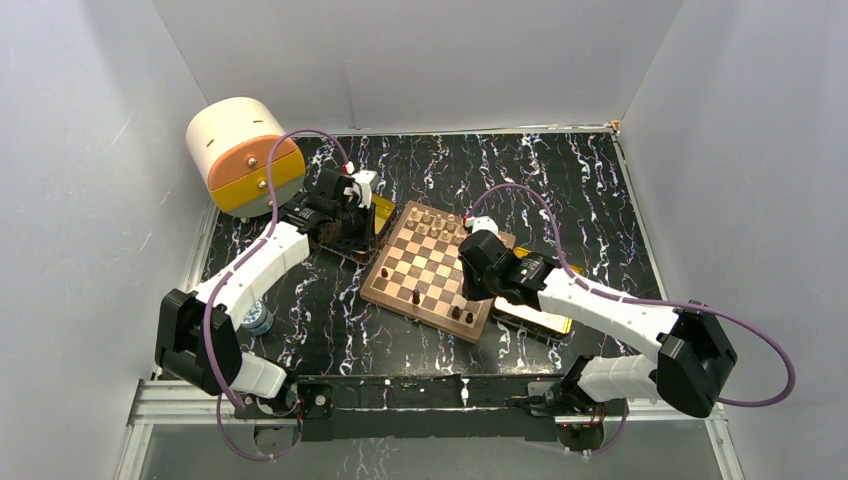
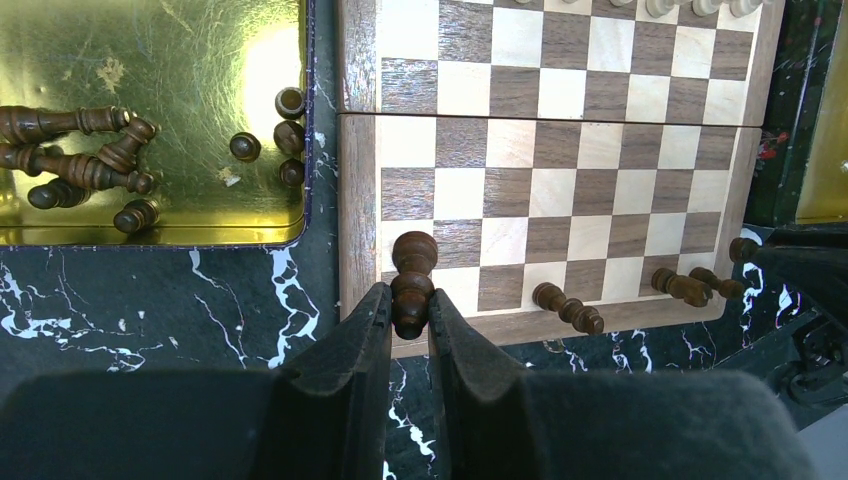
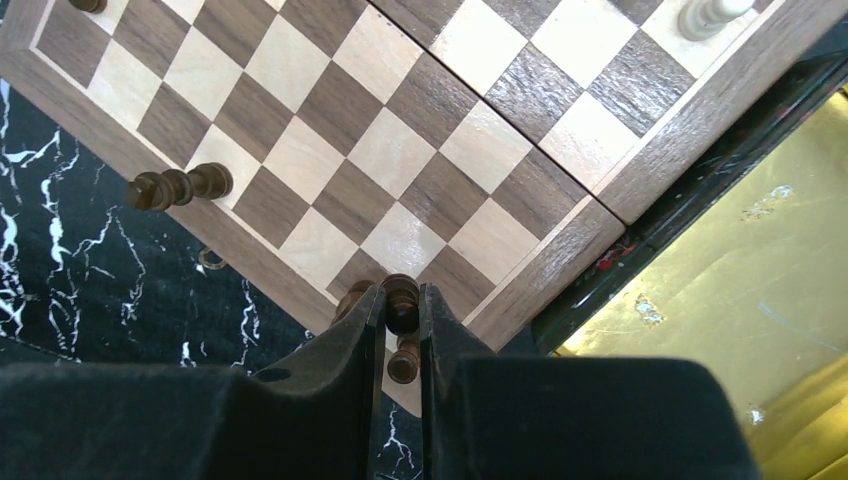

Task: Set up the chess pieces on the board
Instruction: Place the chess piece on the chessboard.

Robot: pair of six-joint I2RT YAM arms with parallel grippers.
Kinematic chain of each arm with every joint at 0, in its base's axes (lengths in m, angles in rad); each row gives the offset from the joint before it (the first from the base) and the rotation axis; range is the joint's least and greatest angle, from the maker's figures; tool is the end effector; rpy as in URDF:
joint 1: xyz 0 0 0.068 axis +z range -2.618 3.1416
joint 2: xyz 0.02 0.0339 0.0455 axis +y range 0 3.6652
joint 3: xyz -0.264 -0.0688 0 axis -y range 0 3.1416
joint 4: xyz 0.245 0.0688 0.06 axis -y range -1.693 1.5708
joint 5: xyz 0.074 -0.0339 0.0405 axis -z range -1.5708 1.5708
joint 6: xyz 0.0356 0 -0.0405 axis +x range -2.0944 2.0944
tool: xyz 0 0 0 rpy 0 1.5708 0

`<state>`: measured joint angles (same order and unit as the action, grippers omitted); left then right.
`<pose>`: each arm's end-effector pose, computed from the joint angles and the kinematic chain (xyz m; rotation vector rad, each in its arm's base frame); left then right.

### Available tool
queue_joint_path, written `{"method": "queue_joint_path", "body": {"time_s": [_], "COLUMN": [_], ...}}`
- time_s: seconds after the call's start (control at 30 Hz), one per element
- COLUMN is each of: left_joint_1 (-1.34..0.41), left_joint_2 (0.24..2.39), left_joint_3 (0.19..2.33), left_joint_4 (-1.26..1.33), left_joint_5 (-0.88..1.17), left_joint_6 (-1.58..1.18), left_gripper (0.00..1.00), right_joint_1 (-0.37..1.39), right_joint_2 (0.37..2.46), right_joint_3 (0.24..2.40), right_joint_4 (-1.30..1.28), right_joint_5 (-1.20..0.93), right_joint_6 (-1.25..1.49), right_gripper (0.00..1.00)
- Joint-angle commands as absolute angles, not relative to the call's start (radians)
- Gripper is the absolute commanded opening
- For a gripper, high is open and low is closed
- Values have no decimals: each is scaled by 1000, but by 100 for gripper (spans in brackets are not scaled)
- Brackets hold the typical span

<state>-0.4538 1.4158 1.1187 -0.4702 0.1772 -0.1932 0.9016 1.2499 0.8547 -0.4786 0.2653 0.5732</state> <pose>0.2755 -0.1413 0.2843 0.3987 2.3504 -0.5224 0.1658 0.1946 0.2420 -0.2812 2.4183 0.3539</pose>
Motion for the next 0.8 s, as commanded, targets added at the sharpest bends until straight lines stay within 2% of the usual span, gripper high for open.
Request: {"method": "queue_joint_path", "body": {"time_s": [0.0, 0.77], "left_joint_1": [-454, -453], "left_joint_2": [1376, 1355], "left_joint_3": [1119, 1139], "left_joint_4": [-464, -482], "left_joint_5": [163, 173], "left_joint_6": [-178, -192], "left_gripper": [3, 3], "right_joint_1": [921, 941], "right_joint_2": [1249, 1293], "right_joint_3": [861, 808], "right_joint_4": [-491, -515], "right_joint_5": [361, 372], "right_joint_6": [576, 634], "right_gripper": [16, 19]}}
